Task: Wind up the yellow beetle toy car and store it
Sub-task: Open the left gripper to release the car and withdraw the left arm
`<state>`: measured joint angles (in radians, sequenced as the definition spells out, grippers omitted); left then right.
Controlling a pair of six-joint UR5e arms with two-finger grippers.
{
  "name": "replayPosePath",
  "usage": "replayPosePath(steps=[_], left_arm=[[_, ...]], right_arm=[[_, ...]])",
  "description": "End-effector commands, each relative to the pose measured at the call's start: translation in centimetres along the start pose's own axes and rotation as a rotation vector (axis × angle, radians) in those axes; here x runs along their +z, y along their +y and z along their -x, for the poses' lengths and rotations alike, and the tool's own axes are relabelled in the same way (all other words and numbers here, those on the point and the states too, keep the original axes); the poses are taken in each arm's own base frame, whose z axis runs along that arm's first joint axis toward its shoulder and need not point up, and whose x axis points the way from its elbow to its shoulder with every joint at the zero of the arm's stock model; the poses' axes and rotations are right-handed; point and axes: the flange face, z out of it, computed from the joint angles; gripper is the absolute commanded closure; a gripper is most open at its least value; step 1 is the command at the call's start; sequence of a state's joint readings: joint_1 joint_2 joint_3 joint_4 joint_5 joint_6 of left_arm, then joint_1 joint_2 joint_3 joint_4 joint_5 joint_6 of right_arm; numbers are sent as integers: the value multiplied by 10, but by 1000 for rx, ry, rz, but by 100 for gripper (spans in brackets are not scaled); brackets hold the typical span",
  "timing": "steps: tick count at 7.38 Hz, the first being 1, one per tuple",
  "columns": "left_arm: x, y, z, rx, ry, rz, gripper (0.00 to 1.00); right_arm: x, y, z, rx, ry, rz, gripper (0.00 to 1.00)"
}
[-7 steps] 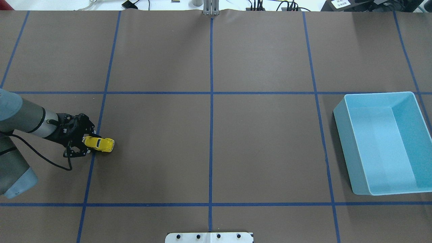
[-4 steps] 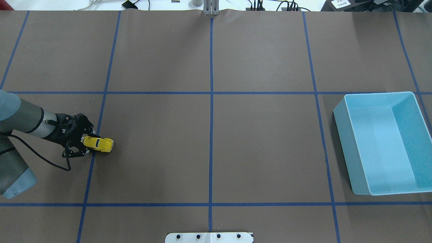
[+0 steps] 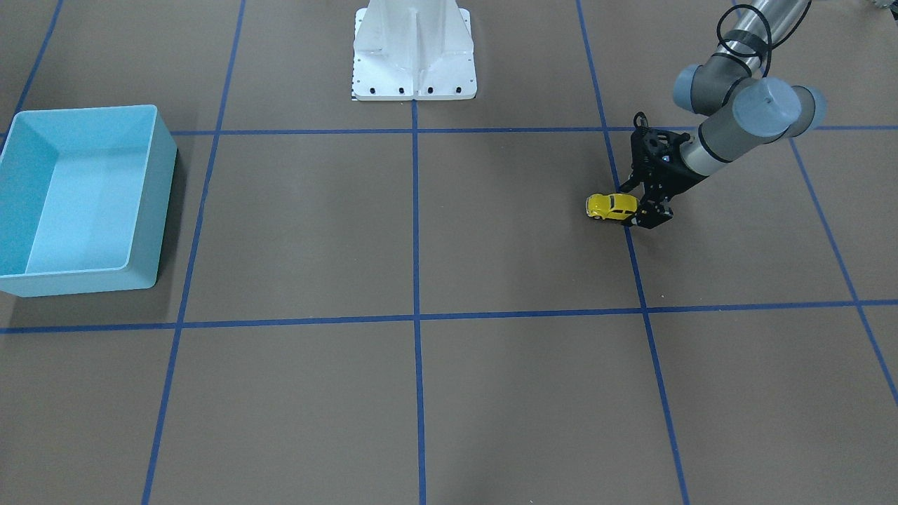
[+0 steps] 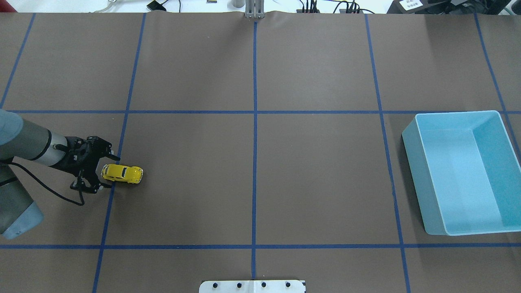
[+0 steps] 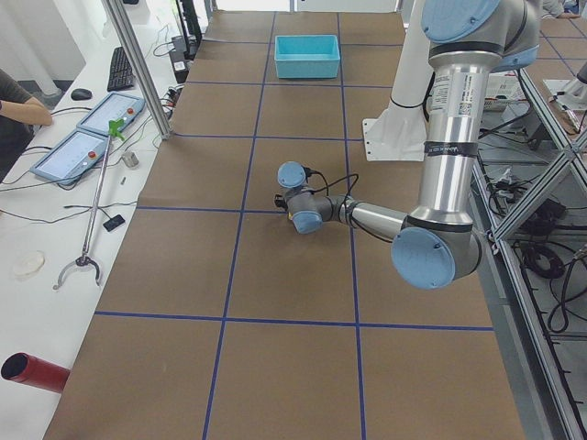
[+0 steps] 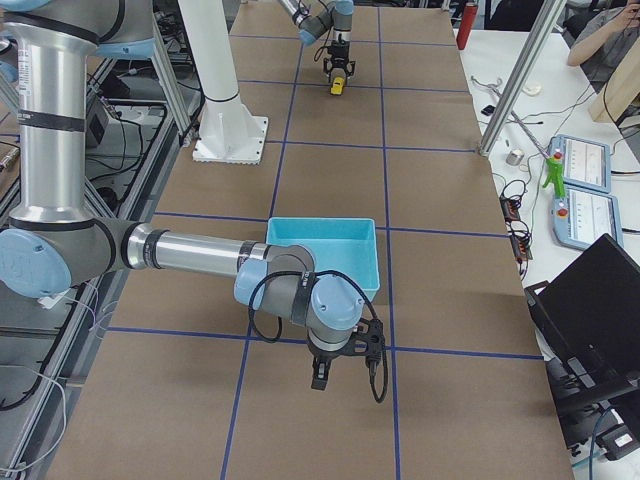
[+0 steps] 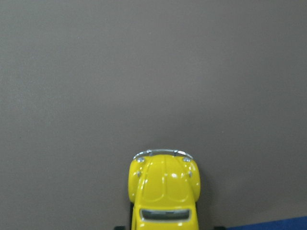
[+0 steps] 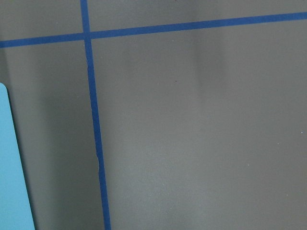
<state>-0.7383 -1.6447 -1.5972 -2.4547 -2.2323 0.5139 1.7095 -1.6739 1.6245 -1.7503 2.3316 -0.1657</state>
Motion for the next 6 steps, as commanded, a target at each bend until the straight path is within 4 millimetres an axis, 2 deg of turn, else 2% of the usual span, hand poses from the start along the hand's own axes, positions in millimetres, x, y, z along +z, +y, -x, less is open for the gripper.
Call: replayPosePath(steps=[1,3,6], left_arm=[[-5,2,3,-3,-2,-6,0],[-8,4,5,-9,-8,-6,0],[-37,23,23,-64,-26,-6,0]], right_arm=[[0,0,0,-1,0,0,0],[0,0,0,-1,0,0,0],[0,0,0,-1,0,0,0]])
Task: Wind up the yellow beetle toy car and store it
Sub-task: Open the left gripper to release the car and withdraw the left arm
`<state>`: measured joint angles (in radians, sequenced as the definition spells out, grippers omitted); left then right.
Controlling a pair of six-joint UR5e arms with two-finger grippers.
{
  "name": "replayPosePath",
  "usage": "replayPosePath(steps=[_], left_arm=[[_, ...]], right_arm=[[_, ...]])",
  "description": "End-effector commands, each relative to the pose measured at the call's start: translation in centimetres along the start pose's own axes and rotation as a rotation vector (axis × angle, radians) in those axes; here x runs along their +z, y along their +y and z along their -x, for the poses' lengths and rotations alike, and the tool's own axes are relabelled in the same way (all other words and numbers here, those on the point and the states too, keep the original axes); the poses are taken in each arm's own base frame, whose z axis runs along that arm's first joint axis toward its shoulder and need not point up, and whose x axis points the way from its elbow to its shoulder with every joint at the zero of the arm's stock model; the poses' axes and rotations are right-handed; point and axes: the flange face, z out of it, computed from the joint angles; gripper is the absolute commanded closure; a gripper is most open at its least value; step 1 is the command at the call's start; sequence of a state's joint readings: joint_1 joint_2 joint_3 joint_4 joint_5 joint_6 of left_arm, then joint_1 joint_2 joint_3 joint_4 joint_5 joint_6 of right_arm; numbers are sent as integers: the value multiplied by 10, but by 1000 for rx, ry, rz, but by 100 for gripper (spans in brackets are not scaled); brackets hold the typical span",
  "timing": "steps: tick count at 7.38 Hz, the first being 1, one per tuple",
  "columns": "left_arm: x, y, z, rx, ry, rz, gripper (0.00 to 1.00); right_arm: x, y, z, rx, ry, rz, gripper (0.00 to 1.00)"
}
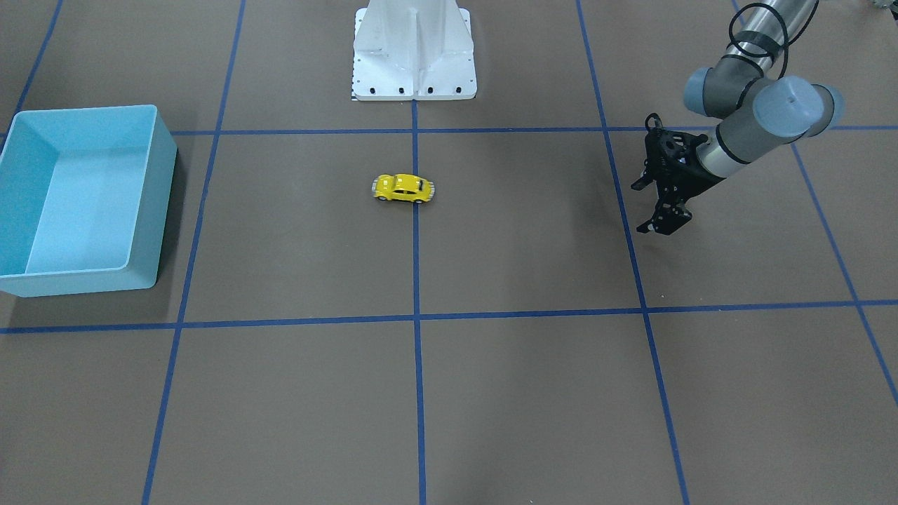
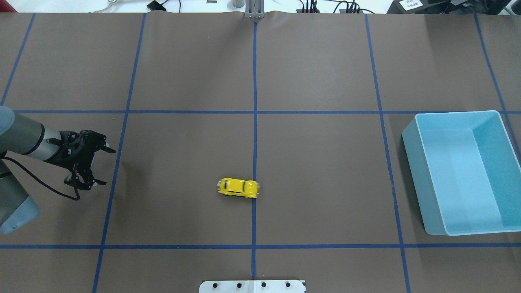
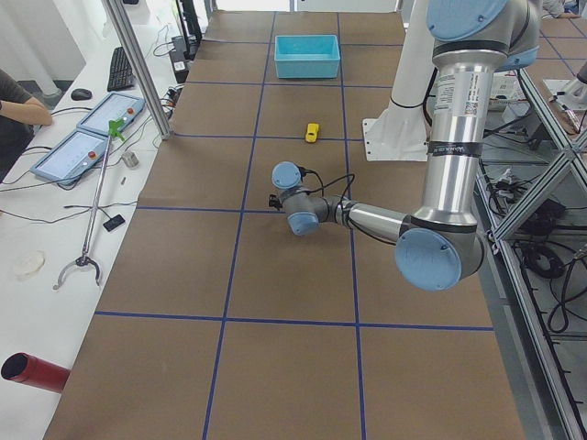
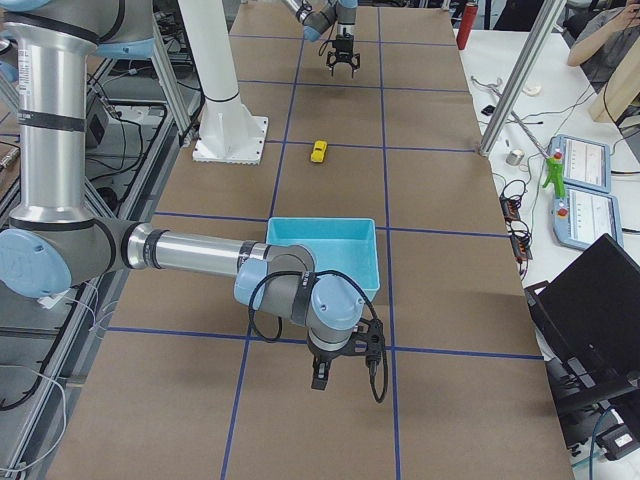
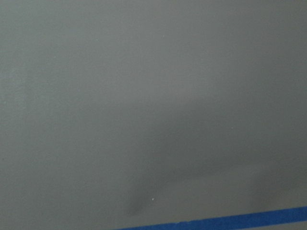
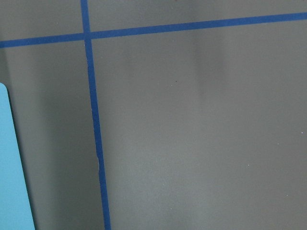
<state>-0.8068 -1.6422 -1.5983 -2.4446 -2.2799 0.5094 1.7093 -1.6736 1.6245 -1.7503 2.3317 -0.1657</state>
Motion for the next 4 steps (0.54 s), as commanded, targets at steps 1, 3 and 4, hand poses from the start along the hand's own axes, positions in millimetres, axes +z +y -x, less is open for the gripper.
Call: replayPosePath(steps=[1,3,4], left_arm=[[-23,19,17,-76,-9,34,0],[-71,65,31,-279,25,106,0],[-96,93,29,-369,8,149,0]], right_arm=[[0,0,0,0,0,0,0],[0,0,0,1,0,-1,0],[0,0,0,1,0,-1,0]])
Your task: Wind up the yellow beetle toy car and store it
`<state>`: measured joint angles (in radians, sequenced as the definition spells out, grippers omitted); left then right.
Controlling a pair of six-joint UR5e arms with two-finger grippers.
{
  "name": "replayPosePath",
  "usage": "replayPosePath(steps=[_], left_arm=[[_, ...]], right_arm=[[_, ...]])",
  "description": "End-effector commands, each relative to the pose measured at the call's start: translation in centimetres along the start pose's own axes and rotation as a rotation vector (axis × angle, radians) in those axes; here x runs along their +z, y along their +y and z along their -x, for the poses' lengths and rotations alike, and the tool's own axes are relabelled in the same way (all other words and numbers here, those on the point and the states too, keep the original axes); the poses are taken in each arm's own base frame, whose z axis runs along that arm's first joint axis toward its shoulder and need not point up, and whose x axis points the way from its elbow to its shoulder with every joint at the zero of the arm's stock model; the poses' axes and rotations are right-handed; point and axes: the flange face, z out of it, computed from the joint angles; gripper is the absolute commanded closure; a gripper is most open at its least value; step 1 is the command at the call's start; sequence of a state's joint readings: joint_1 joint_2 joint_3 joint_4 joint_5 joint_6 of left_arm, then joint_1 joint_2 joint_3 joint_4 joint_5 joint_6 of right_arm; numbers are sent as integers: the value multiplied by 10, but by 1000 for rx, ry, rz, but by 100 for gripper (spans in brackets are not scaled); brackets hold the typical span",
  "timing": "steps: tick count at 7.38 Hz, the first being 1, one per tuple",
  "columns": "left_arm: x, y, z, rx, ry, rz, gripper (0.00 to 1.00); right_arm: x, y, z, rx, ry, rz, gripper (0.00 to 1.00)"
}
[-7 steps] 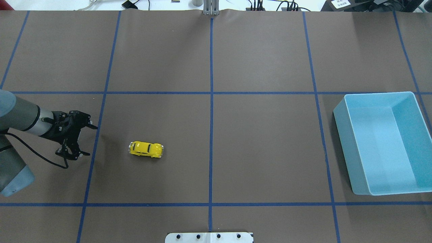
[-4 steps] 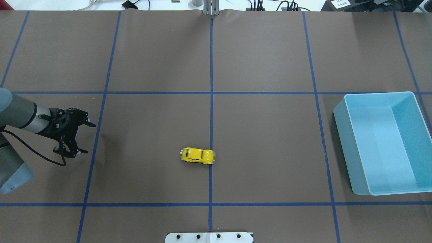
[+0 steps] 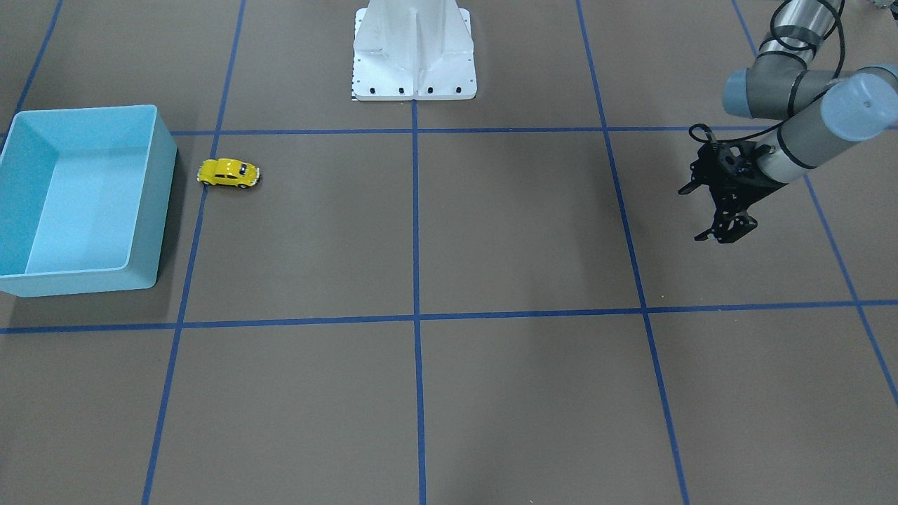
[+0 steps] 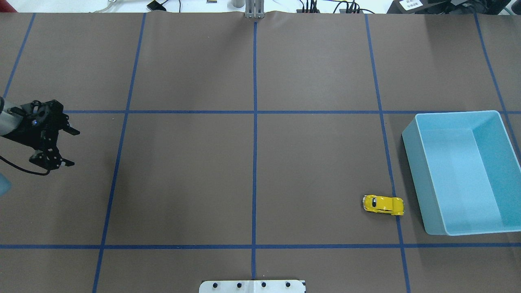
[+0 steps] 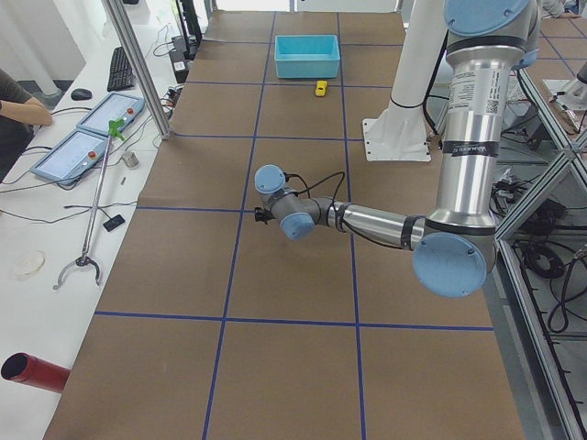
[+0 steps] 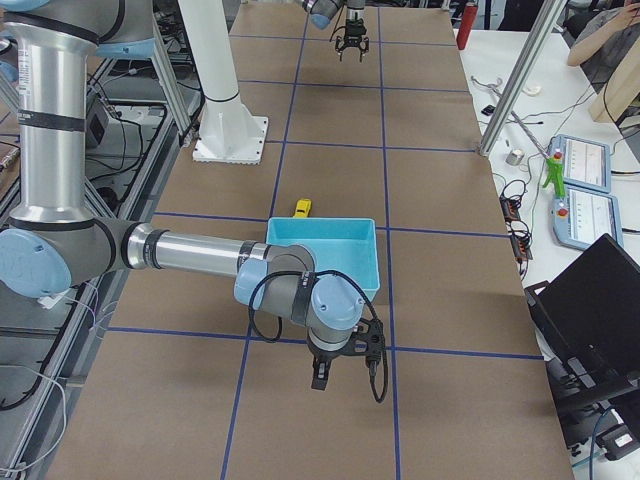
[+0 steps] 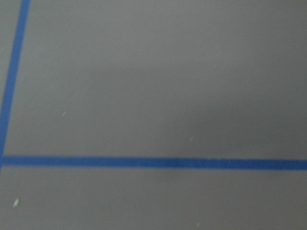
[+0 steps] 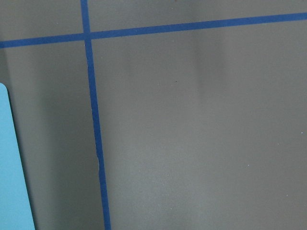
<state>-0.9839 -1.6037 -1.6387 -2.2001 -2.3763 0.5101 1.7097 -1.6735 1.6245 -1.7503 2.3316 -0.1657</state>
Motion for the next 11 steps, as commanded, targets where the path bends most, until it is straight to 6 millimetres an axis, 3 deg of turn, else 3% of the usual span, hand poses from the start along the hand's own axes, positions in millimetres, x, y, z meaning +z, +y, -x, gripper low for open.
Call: replayPosePath(steps=[1,3,5,7,8,9,10,11], left_arm=[[-49,60,16,-214,-25,77,0],[-89,112,31,-407,-59,134,0],[-111,149,34,-547,-67,175,0],[-154,197,38,-743,-89,190,0],[-159,202,38,-791,-93,188,0],[-162,203,39,-959,-116,177,0],[-174,202,44,-1205,-161,140,0],[-184,208,45,-1236,-175,128,0]], right_arm=[[0,0,0,-1,0,1,0],[0,0,0,-1,0,1,0],[-10,-3,10,-23,-1,-20,0],[-44,-8,42,-85,16,-89,0],[-59,-11,61,-127,23,-117,0],[-61,-16,99,-207,30,-117,0],[-54,-48,176,-369,43,-98,0],[-53,-66,213,-446,77,-98,0]])
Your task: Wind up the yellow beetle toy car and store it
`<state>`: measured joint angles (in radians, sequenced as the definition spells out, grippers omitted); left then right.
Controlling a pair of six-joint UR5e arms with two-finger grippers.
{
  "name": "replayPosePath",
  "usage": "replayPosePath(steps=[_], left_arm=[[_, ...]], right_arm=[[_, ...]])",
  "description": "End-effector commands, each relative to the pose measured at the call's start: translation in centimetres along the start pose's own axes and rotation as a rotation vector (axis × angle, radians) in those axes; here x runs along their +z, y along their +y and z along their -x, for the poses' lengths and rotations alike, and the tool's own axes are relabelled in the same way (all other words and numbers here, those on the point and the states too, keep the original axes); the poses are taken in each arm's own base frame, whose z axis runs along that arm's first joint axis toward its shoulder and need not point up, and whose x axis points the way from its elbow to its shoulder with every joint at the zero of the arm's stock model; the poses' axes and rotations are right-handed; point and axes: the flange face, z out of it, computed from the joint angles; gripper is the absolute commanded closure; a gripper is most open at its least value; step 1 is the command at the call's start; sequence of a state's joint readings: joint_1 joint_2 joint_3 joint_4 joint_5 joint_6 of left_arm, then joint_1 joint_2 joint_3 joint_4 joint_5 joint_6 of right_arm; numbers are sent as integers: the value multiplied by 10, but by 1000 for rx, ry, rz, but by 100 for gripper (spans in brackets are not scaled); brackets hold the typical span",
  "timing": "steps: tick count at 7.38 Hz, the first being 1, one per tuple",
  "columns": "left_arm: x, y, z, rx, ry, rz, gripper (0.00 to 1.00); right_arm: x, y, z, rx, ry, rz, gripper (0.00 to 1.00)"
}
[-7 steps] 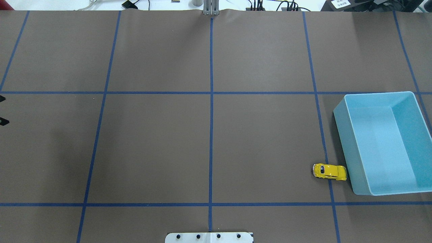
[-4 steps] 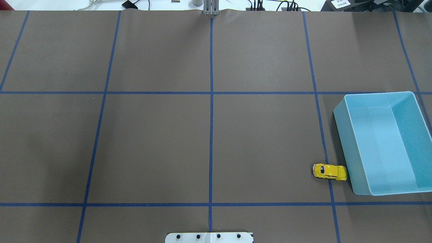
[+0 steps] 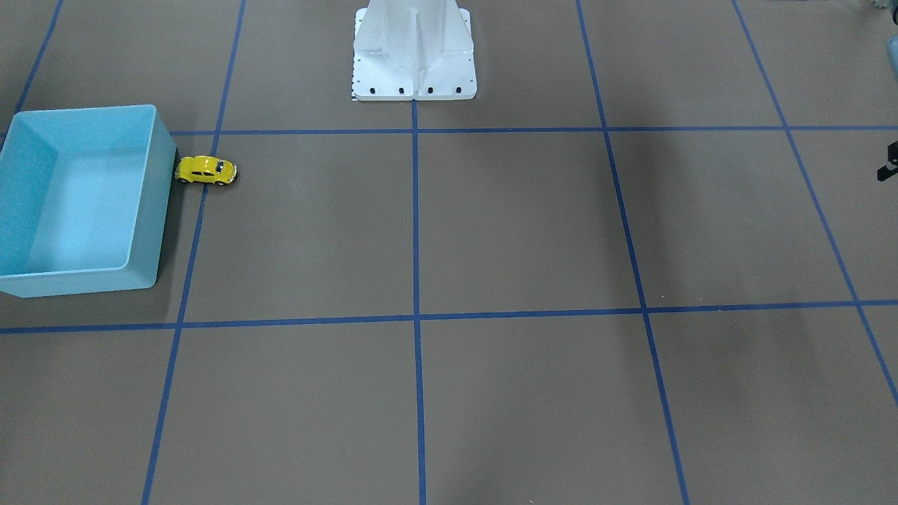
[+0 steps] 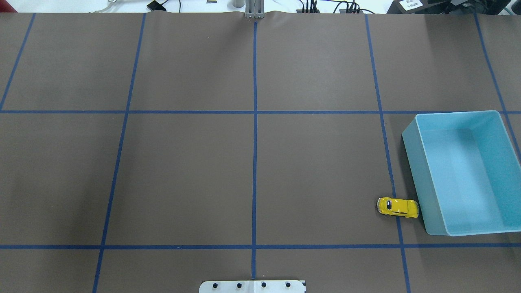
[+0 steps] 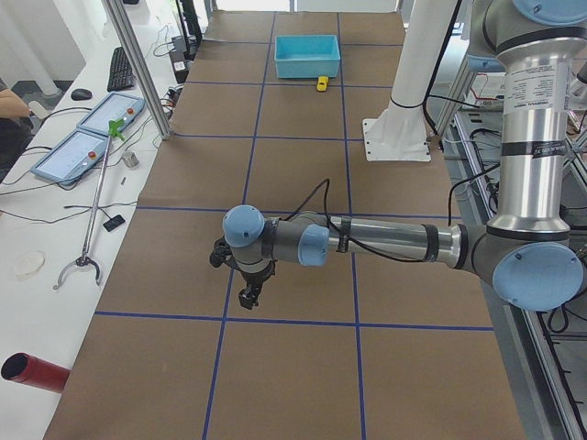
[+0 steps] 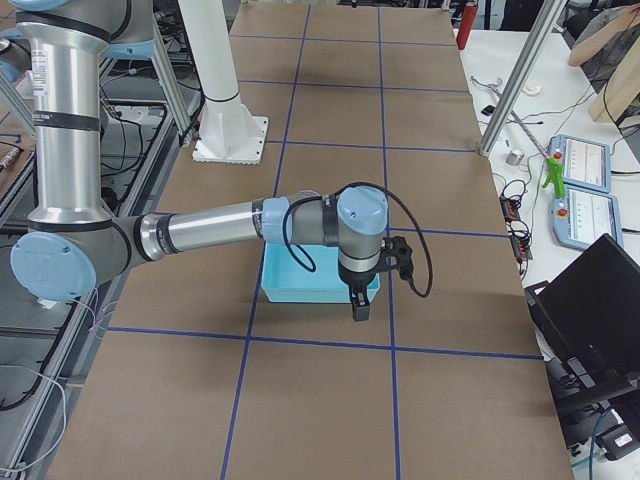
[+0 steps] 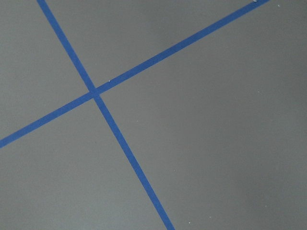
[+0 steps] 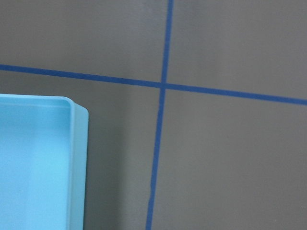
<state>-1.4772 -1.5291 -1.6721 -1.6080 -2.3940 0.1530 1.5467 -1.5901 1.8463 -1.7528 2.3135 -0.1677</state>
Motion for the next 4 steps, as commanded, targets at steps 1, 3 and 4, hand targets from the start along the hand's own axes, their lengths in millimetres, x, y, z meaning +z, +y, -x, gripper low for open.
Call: replayPosePath(steps=[1,3,4], left_arm=[[-23,1,16,-140,-12,-40,0],[-21,10,15,-160,46,-49,0],[-22,11,15,-202,48,-49,0]], right_arm=[[18,-63,87,-204,36,31,0],[37,-79,160,-351,38,57,0],[49,-77,192,-431,82,72,0]])
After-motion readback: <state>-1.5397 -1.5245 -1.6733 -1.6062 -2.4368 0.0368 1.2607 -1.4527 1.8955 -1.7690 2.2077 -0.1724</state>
